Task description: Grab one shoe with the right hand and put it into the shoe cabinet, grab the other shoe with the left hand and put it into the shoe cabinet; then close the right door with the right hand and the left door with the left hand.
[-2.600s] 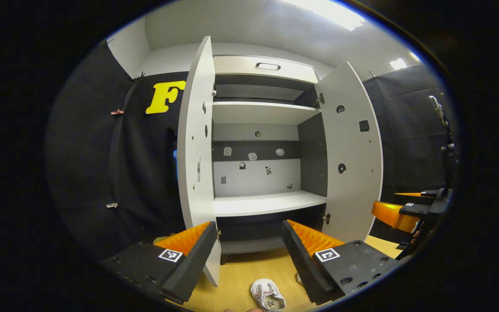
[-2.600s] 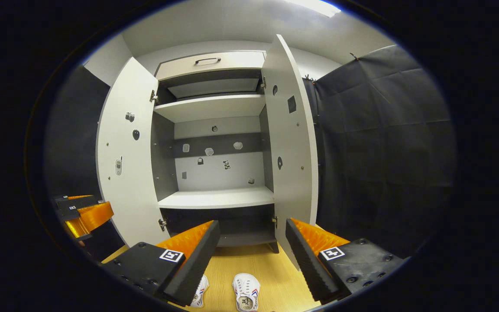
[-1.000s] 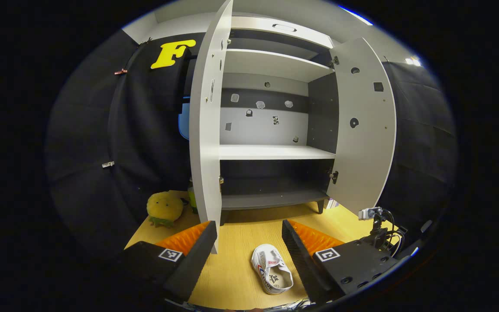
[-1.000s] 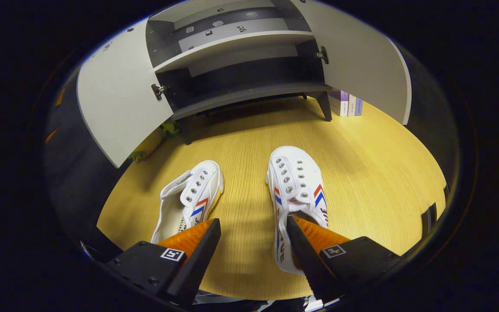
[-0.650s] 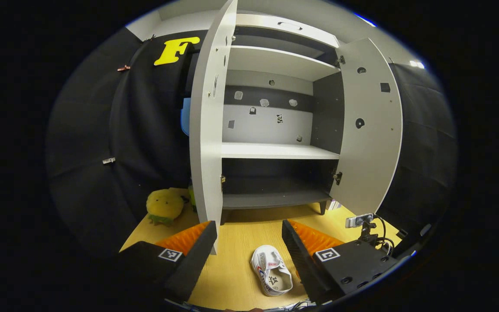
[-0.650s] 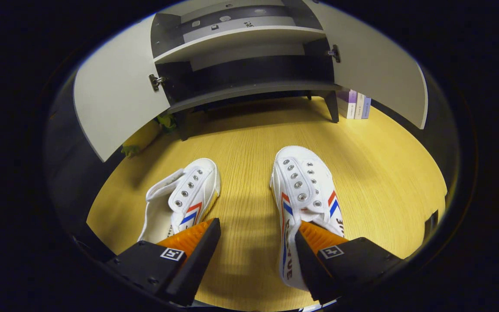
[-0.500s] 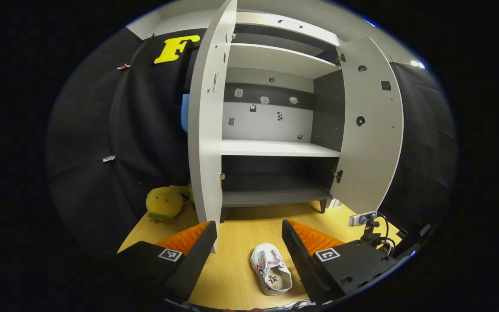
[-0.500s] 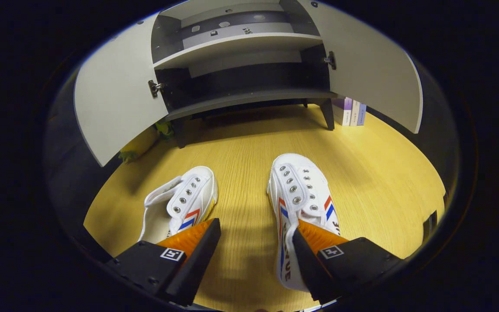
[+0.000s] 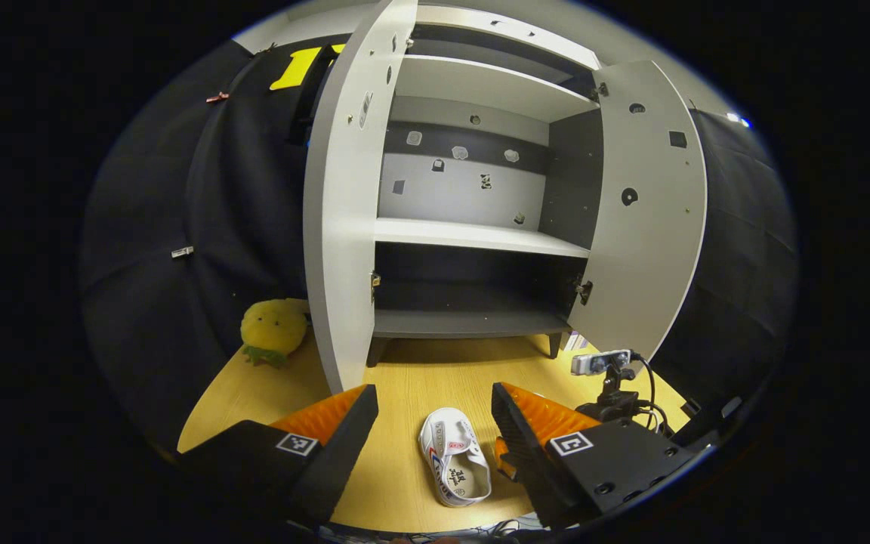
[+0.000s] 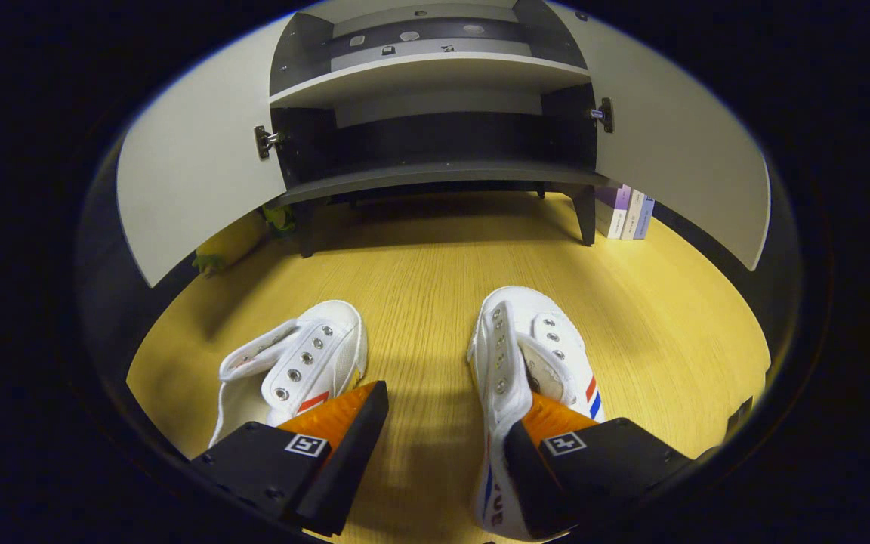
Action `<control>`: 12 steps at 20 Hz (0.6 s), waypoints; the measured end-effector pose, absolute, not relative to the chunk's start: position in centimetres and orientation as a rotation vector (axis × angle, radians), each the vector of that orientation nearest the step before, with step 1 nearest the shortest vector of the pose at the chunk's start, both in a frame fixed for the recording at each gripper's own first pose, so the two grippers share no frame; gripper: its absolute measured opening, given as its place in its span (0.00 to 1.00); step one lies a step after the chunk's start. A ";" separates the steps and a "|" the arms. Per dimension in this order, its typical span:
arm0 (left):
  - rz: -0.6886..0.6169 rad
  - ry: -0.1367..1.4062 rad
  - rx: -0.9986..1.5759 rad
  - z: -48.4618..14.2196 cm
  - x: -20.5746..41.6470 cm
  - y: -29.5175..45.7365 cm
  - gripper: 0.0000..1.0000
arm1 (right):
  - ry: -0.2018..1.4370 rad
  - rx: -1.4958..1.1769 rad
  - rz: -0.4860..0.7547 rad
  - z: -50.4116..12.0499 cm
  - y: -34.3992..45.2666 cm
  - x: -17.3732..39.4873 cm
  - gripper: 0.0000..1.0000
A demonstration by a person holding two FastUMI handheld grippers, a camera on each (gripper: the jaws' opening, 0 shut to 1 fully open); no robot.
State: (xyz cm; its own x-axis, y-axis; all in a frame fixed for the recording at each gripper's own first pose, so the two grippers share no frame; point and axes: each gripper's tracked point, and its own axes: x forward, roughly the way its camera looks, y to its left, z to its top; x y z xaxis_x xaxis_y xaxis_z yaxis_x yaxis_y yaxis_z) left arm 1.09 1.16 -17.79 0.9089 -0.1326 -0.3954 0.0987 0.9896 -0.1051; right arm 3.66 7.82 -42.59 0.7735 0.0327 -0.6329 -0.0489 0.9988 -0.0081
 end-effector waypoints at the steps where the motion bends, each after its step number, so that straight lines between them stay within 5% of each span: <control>1: -0.116 0.415 -0.082 -17.9 1.0 1.3 0.95 | 0.682 -0.040 0.024 -42.7 7.3 4.0 0.83; 4: -0.102 0.425 -0.080 -18.2 0.5 1.6 0.95 | 0.687 -0.057 -0.027 -42.9 5.7 4.6 0.34; 6: -0.095 0.433 -0.087 -18.5 0.2 1.7 0.95 | 0.720 -0.071 -0.024 -43.3 5.5 4.5 0.14; 12: -0.081 0.433 -0.078 -19.0 -1.1 1.8 0.95 | 0.746 -0.071 0.002 -43.3 5.2 4.5 0.05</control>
State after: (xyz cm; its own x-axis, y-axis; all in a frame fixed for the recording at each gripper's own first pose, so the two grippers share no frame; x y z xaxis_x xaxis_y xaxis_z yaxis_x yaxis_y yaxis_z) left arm -1.08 1.82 -18.97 0.9047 -0.0946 -0.4153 0.0615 0.9938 -0.0925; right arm 4.49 5.24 -43.34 0.7346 -0.0232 -0.6781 -0.0271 0.9976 -0.0635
